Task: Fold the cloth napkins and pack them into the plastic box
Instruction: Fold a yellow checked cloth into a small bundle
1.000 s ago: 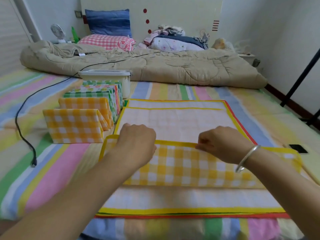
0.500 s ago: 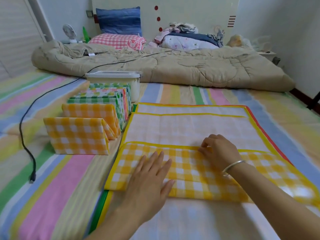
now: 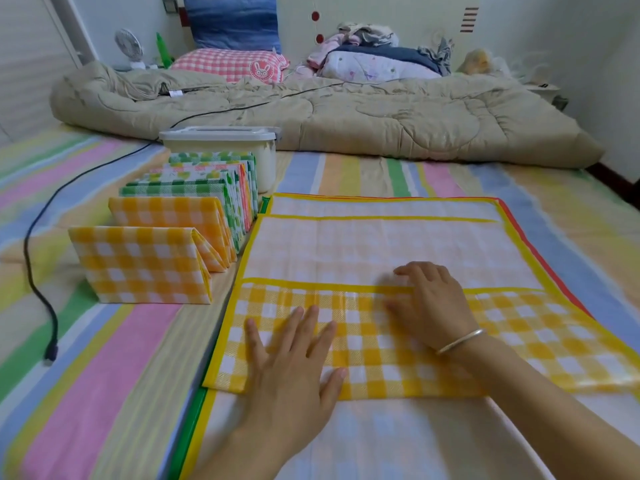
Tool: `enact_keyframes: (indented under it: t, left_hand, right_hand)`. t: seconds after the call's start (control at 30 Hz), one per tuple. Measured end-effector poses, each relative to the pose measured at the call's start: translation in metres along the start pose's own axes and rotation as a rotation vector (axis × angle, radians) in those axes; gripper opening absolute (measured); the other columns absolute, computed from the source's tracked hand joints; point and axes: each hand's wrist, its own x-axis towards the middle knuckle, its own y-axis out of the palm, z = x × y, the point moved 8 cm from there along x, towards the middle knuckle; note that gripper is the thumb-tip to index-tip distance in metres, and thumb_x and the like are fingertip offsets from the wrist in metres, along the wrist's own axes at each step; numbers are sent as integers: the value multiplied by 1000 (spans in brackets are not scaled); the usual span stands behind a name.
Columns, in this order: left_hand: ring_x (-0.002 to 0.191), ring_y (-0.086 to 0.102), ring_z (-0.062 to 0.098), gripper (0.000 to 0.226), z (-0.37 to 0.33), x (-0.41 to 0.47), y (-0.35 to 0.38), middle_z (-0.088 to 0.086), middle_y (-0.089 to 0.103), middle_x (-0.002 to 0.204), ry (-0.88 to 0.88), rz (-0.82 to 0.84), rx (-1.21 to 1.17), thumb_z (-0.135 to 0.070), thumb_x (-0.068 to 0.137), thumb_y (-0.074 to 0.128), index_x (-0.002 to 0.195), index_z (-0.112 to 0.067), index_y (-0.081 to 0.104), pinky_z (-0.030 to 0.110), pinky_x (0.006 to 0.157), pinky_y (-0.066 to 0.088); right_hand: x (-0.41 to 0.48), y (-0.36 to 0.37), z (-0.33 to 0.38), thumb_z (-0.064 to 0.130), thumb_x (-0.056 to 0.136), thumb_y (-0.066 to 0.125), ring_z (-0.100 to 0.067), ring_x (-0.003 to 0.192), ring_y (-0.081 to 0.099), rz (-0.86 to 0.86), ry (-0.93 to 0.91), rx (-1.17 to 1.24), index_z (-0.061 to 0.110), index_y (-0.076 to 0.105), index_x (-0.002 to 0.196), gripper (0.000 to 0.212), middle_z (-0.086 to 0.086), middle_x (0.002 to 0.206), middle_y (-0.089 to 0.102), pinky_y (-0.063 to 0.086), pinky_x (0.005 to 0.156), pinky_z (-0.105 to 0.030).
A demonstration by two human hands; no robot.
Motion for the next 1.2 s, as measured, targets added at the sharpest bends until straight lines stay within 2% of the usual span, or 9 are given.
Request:
enact_keyframes:
  t: [0.07, 0.27, 0.4, 0.67, 0.77, 0.83, 0.93, 1.07, 1.2]
  left_hand:
    - [142, 42, 23, 61, -1, 0, 2, 0, 47, 152, 2, 10, -16, -60, 93, 32, 141, -30, 56, 77, 101, 28]
    - [143, 40, 20, 60, 2, 0, 7, -3, 44, 154, -3, 30, -16, -60, 93, 32, 143, -32, 53, 77, 101, 30]
    - [145, 36, 18, 65, 7, 0, 12, -6, 39, 157, -29, 60, -2, -63, 100, 12, 145, -34, 49, 75, 102, 31]
    - [146, 29, 19, 68, 7, 0, 20, -1, 33, 160, -31, 106, 25, -62, 102, 6, 148, -31, 45, 76, 100, 28]
    - [153, -9, 13, 93, 5, 3, 14, -9, -12, 165, -8, 157, 8, -76, 78, -28, 157, -40, 5, 75, 112, 2]
    - [149, -23, 9, 88, 5, 0, 6, -14, -25, 162, -33, 239, -76, -81, 77, -19, 156, -43, -7, 68, 114, -12]
    - [150, 4, 11, 56, 6, 2, -16, -13, 9, 161, -58, 309, -104, -63, 97, 36, 149, -45, 24, 61, 118, -4]
    - [105, 48, 16, 33, 1, 27, -50, -12, 51, 105, -95, 131, -50, -60, 98, 38, 99, -36, 61, 45, 111, 26]
    - [104, 56, 17, 24, -38, 41, -52, -9, 59, 108, 101, -181, -199, -42, 98, 46, 108, -28, 63, 36, 95, 41]
  right_hand:
    - [-28, 12, 20, 63, 88, 36, -40, 119, 55, 27, -49, -18, 15, 63, 123, 65, -14, 128, 61, 45, 99, -55]
    - [-94, 35, 24, 58, 100, 6, -22, 140, 31, 179, -107, -101, 30, 44, 144, 65, 0, 149, 45, 17, 109, -45]
    - [-103, 12, -72, 85, 63, -27, -8, 145, -17, 287, 198, -170, 47, -16, 145, 91, 19, 154, -23, -12, 116, -42]
    - [-119, -8, -127, 73, 71, -8, -10, 146, -22, 411, 397, -184, 39, -16, 151, 87, 17, 155, -26, -13, 118, -46]
    - [-119, -12, -126, 73, 74, -5, -12, 147, -19, 409, 401, -167, 39, -13, 152, 86, 14, 158, -22, -12, 119, -47]
    - [-122, -15, -125, 73, 79, 1, -13, 148, -15, 416, 404, -161, 38, -9, 153, 82, 13, 160, -18, -8, 120, -47]
    - [-129, -21, -121, 71, 90, 17, -14, 150, -6, 414, 394, -201, 37, 0, 154, 75, 12, 162, -8, 2, 121, -46]
    - [-141, -32, -116, 73, 89, 26, -15, 150, 5, 382, 393, -206, 37, 9, 154, 75, 13, 162, 5, 10, 121, -44]
    - [-140, -40, -112, 76, 85, 31, -16, 146, 19, 347, 389, -249, 39, 26, 148, 73, 12, 157, 24, 15, 119, -40]
